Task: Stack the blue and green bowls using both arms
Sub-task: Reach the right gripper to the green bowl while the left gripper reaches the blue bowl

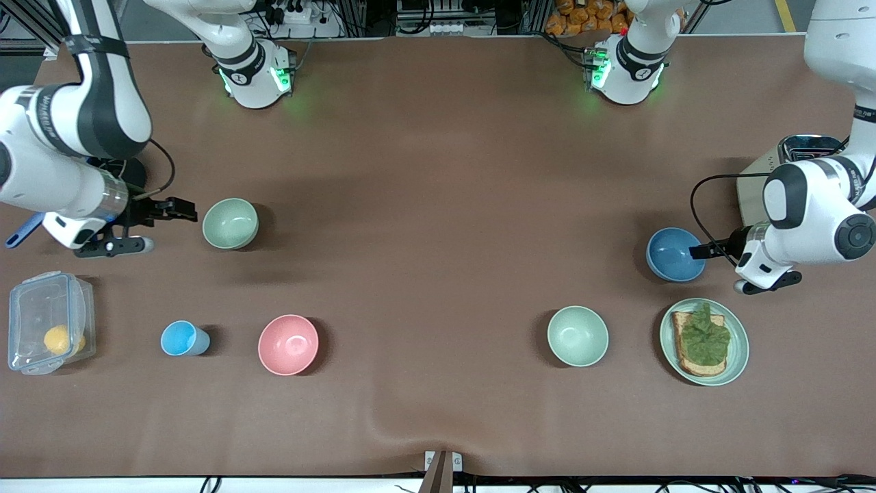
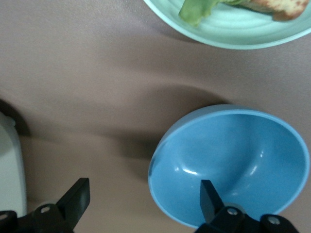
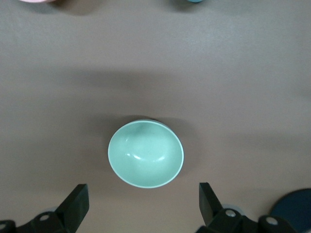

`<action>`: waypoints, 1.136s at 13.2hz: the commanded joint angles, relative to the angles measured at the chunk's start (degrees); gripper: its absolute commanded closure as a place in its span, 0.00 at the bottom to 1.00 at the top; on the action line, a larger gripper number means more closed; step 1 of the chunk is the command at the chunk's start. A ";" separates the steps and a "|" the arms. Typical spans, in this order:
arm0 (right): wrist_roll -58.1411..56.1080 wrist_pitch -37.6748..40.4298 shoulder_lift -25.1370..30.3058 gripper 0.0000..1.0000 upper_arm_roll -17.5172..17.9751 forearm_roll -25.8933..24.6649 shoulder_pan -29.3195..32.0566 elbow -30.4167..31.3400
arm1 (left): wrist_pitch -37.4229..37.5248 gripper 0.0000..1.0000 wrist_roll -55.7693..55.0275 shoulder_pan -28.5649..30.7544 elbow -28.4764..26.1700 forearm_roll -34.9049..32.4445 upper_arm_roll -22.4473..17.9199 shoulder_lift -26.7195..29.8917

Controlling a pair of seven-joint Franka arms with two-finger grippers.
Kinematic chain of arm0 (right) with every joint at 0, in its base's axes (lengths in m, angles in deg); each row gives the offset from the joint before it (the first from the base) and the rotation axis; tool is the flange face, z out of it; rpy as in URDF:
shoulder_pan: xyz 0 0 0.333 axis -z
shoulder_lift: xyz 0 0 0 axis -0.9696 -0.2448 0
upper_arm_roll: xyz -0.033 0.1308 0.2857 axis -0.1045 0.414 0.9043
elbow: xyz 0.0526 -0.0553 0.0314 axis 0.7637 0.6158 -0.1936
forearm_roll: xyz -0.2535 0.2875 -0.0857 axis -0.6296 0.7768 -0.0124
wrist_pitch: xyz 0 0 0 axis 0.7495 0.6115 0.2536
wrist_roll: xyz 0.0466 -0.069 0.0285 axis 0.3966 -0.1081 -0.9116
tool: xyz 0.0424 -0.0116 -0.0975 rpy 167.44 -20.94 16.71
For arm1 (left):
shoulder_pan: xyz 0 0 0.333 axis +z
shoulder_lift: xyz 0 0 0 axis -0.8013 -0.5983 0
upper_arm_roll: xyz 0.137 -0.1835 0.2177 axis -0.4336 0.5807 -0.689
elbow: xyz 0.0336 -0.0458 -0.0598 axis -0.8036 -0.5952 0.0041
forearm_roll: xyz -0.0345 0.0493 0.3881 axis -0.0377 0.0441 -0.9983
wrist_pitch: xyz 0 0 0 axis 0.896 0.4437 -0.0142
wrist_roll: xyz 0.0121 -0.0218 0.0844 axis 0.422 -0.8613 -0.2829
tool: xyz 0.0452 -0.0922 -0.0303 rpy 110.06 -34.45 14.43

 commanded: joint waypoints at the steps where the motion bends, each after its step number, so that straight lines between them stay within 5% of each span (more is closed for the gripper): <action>1: -7.94 -8.71 2.37 0.00 -0.08 0.99 2.13 8.08 | -1.87 0.00 0.28 0.37 0.57 -1.22 0.31 -1.68; 3: -9.73 -10.32 0.97 0.00 -0.08 0.91 3.72 8.80 | -1.88 0.01 0.28 0.36 0.57 -1.22 0.31 -1.69; 7: -9.73 -19.17 -1.84 0.01 -0.08 0.99 4.07 14.15 | -1.97 0.29 0.19 0.36 0.75 -1.22 0.31 -2.74; 10: -12.27 -22.44 -4.83 0.21 -0.08 0.99 6.18 14.78 | -1.97 0.51 -0.07 0.19 0.83 -1.22 0.31 -2.83; 13: -17.63 -27.54 -8.00 0.31 0.18 1.52 9.87 16.01 | -1.97 0.79 -0.68 0.10 0.83 -1.22 0.31 -2.83; 15: -18.08 -29.21 -8.53 0.33 0.18 5.46 9.36 17.24 | -1.97 0.87 -0.68 0.19 0.83 -1.22 0.31 -2.83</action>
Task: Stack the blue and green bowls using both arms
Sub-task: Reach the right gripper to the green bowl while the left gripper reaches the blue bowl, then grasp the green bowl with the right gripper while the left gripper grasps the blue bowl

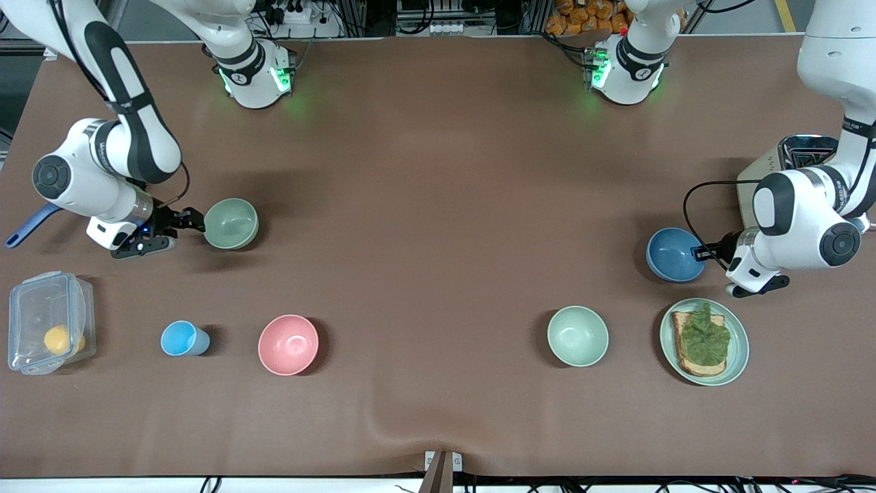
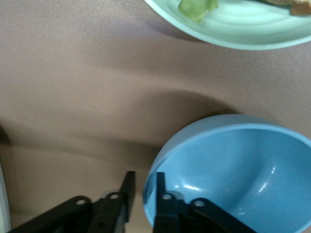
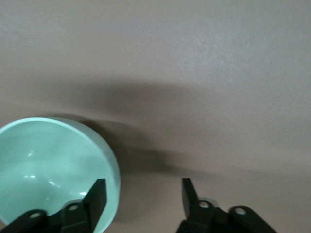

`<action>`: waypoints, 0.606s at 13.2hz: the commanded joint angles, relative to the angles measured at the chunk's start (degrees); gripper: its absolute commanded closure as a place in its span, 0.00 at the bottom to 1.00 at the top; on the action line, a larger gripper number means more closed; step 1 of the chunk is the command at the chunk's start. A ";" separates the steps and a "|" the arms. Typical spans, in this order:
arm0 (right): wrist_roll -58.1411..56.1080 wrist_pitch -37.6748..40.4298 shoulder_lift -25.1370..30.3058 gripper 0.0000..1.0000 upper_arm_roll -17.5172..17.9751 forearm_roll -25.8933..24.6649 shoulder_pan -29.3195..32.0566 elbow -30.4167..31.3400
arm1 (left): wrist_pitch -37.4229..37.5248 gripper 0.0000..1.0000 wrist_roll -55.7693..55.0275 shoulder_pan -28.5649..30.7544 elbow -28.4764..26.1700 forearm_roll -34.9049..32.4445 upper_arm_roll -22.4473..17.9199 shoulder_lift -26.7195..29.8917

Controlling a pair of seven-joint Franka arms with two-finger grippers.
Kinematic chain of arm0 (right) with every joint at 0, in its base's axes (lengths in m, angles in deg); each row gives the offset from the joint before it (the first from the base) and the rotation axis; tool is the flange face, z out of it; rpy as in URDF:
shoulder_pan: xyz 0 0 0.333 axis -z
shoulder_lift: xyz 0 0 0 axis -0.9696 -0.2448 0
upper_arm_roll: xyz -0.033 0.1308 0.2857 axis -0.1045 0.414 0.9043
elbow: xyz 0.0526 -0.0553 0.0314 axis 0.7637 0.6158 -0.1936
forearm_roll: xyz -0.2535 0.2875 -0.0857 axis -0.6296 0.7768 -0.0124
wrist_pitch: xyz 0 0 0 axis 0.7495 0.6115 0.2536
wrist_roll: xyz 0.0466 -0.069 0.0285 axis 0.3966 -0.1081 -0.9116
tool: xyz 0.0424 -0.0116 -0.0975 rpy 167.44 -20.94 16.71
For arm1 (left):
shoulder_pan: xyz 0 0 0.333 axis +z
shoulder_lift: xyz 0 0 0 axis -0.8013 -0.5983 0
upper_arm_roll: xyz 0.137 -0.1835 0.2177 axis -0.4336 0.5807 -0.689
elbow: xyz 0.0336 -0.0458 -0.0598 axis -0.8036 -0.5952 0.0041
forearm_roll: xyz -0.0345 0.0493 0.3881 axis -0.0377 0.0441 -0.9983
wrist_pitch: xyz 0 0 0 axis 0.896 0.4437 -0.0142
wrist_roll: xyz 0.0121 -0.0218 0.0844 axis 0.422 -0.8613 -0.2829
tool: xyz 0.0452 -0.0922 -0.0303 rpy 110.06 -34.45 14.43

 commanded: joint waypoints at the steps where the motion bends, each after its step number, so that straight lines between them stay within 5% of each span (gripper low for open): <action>1: -1.84 -2.92 -0.42 0.33 0.98 4.04 0.16 2.06 | -0.28 0.90 -0.65 0.21 0.67 -1.21 0.29 -0.53; 3: -1.84 -3.37 -0.69 0.33 0.98 4.31 -0.02 2.33 | -0.28 1.00 -0.74 0.04 0.67 -1.21 0.38 -0.53; 6: -1.84 -3.55 -0.95 0.37 0.98 5.79 -0.46 2.68 | -0.11 1.00 -0.56 -0.58 0.67 -1.21 0.38 -0.35; 8: -1.84 -3.46 -0.95 0.66 0.98 6.76 -1.25 2.68 | 0.16 1.00 1.02 -0.32 0.76 -1.30 0.64 0.26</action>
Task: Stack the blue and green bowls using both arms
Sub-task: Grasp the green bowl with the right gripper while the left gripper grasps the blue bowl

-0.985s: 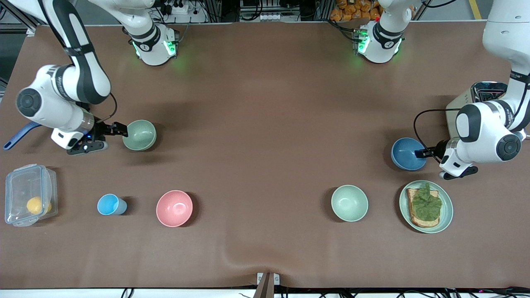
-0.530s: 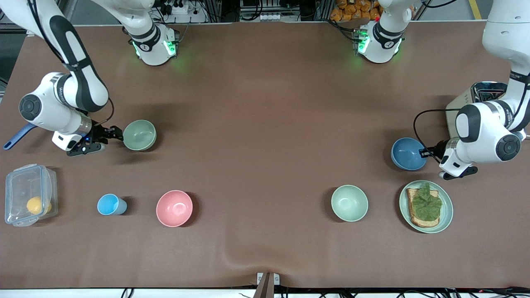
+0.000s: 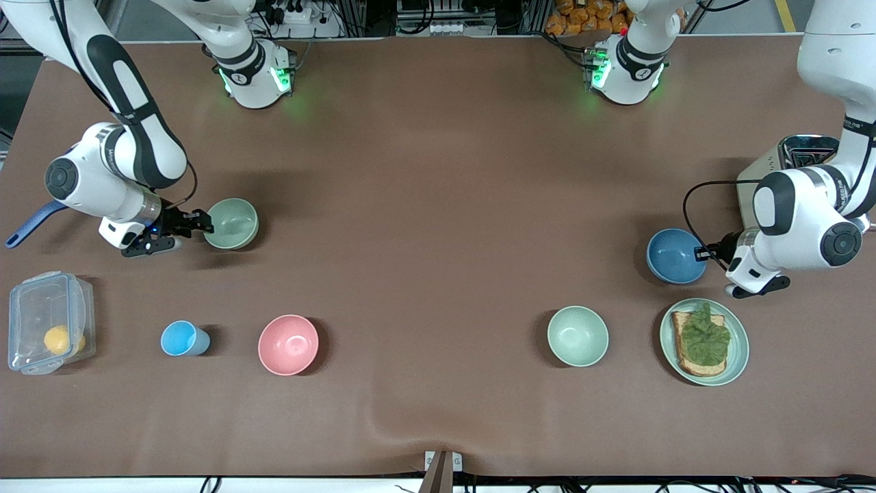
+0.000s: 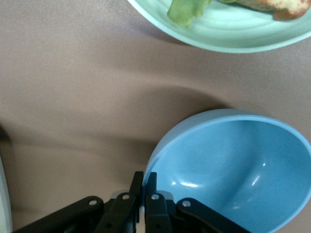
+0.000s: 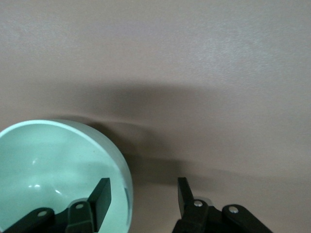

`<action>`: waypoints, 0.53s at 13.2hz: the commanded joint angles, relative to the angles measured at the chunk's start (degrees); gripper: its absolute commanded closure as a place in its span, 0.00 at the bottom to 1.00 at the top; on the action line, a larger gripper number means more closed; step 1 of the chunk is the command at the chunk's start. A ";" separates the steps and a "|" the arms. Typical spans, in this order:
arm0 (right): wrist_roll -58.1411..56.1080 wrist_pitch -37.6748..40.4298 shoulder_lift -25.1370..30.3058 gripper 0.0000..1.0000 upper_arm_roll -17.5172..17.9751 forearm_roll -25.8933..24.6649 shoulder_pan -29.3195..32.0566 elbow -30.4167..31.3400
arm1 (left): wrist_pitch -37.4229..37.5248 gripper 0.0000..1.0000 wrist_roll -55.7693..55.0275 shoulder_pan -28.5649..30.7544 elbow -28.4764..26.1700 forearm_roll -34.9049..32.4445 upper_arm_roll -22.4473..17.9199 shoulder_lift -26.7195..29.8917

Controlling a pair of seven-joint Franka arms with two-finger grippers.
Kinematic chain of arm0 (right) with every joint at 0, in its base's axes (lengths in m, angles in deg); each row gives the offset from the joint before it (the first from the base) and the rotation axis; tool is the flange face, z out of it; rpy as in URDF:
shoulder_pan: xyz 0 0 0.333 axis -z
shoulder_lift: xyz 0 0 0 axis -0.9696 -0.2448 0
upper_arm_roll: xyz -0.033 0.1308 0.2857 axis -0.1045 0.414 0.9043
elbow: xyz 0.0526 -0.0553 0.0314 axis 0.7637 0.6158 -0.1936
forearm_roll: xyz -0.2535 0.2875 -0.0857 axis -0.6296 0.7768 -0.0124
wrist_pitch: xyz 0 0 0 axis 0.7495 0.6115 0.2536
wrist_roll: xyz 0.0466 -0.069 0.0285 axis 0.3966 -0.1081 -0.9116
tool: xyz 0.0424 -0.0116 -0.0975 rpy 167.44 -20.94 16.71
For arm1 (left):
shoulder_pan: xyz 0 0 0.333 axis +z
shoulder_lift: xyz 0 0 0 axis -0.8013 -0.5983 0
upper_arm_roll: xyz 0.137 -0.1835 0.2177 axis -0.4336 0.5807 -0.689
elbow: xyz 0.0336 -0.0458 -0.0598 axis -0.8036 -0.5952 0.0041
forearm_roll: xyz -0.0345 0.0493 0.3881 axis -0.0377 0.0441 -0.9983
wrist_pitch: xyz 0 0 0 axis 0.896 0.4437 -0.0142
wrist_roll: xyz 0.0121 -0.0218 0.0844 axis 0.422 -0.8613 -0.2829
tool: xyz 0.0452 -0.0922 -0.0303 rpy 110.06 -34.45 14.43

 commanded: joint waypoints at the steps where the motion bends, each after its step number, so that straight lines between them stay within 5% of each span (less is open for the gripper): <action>1: -0.90 -0.87 0.31 0.80 0.09 2.01 -0.85 0.78 | -0.10 1.00 0.84 -0.13 0.79 -1.28 0.53 -0.05; 3: -0.82 -0.43 0.40 1.00 0.17 2.01 -0.94 0.78 | 0.17 1.00 1.37 -0.14 1.49 -1.28 0.62 0.57; 7: -0.29 3.16 0.58 1.00 0.26 4.54 -1.29 -0.18 | 0.43 1.00 2.43 -0.13 2.02 -1.28 0.70 1.97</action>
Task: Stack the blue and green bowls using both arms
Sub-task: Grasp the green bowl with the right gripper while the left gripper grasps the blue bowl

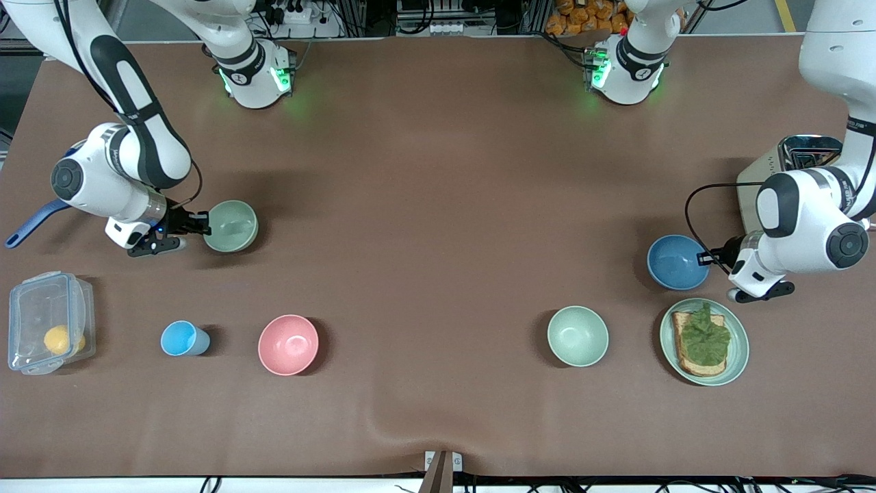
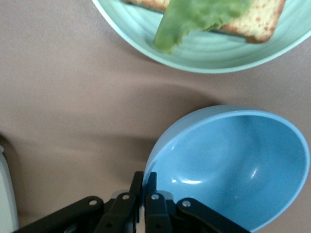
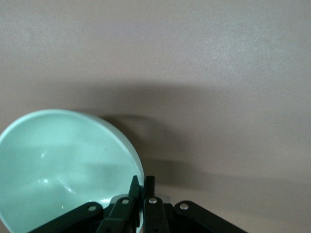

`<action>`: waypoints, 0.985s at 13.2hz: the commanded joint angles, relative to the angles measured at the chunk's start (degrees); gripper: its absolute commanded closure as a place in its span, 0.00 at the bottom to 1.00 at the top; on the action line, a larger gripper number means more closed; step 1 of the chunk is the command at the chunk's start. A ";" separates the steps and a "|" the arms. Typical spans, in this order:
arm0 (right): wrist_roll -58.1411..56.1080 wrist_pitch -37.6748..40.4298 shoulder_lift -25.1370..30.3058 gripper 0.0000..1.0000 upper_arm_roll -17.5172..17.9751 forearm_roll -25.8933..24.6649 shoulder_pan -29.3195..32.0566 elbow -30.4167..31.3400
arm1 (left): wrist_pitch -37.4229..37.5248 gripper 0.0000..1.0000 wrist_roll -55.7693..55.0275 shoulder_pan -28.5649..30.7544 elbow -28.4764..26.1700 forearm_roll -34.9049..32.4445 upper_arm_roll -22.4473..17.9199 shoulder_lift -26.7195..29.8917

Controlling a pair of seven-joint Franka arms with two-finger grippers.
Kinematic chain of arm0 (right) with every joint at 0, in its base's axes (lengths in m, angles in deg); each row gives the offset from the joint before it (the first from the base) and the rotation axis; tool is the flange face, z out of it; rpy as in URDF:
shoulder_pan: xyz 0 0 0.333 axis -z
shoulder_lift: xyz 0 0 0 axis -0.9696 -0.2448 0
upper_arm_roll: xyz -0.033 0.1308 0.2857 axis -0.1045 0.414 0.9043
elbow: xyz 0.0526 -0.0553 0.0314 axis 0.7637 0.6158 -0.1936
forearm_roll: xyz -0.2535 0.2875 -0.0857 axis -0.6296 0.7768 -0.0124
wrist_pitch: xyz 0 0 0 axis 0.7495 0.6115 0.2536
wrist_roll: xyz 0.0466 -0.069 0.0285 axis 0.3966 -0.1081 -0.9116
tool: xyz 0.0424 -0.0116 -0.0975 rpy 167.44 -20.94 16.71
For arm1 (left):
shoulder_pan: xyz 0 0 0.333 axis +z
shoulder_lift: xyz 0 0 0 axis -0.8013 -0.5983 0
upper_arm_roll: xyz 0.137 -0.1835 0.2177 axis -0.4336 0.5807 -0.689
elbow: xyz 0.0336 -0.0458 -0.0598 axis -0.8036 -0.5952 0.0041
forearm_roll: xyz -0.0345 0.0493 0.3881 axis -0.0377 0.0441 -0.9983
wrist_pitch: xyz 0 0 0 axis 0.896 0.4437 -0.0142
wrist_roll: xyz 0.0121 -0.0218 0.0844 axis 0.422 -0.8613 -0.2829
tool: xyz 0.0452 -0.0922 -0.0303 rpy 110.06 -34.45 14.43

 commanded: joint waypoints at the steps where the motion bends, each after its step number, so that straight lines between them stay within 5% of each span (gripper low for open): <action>1: -0.16 4.97 0.75 1.00 -0.01 4.84 -1.22 -1.20 | 1.98 1.00 1.00 -0.16 0.63 -1.20 0.27 2.22; 5: 2.03 8.68 1.19 1.00 -0.10 8.12 -2.80 -3.14 | 11.04 1.00 2.06 -0.07 7.39 -1.20 1.67 2.22; 13: 20.46 14.40 5.40 1.00 -0.01 8.29 -11.93 -4.99 | 16.85 1.00 1.97 -0.16 13.20 -0.77 4.66 3.19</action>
